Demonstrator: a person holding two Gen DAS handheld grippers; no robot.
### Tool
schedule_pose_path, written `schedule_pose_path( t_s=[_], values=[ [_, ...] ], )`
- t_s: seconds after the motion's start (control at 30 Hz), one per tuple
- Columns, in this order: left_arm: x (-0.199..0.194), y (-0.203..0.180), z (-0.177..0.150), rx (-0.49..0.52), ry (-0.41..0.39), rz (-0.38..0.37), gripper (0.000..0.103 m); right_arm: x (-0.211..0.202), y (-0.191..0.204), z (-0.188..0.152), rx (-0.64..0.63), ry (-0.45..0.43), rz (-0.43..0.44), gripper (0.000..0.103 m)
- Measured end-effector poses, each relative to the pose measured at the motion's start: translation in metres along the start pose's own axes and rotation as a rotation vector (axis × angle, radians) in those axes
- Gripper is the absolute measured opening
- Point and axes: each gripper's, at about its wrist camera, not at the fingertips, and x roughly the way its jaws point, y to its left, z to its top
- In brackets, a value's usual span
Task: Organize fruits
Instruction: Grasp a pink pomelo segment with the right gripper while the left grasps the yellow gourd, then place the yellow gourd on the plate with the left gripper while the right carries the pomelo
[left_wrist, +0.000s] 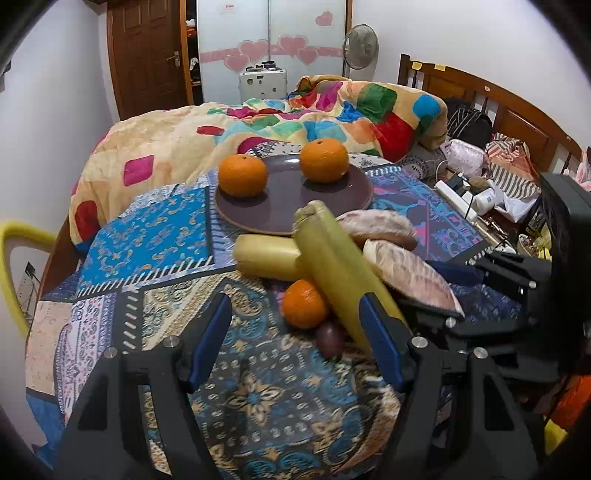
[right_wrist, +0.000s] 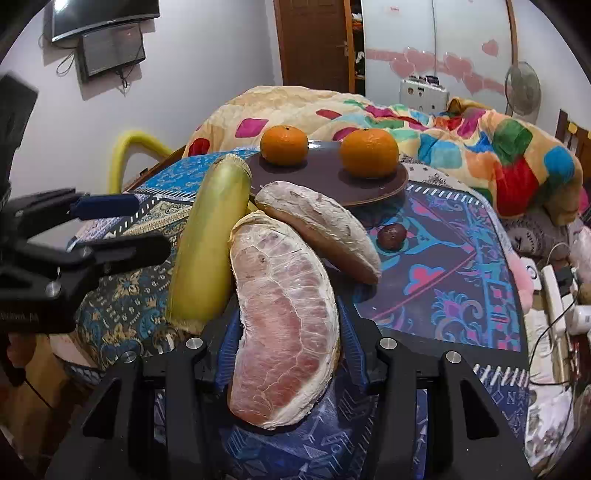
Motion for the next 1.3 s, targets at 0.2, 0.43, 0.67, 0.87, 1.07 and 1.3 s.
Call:
schedule_pose_path(
  t_s=[0.2, 0.43, 0.67, 0.87, 1.07, 1.3],
  values=[
    [0.012, -0.018, 0.009, 0.010, 0.002, 0.003, 0.071, -0.019, -0.011, -0.007, 0.011, -0.048, -0.005, 0.045],
    [0.032, -0.031, 0.015, -0.003, 0.028, 0.016, 0.064, -0.032, -0.031, -0.008, 0.028, -0.087, -0.048, 0.046],
    [0.041, -0.032, 0.018, -0.030, 0.043, 0.039, 0.054, -0.039, -0.046, -0.011, 0.057, -0.102, -0.038, 0.046],
    [0.038, -0.030, 0.017, -0.068, 0.020, 0.042, 0.044, -0.040, -0.052, -0.010, 0.076, -0.106, -0.024, 0.046],
    [0.026, -0.027, 0.018, -0.080, 0.002, 0.038, 0.037, -0.043, -0.053, -0.005, 0.068, -0.118, -0.020, 0.045],
    [-0.002, -0.020, 0.020, -0.060, -0.036, -0.005, 0.035, -0.042, -0.052, 0.007, 0.071, -0.141, -0.028, 0.045]
  ],
)
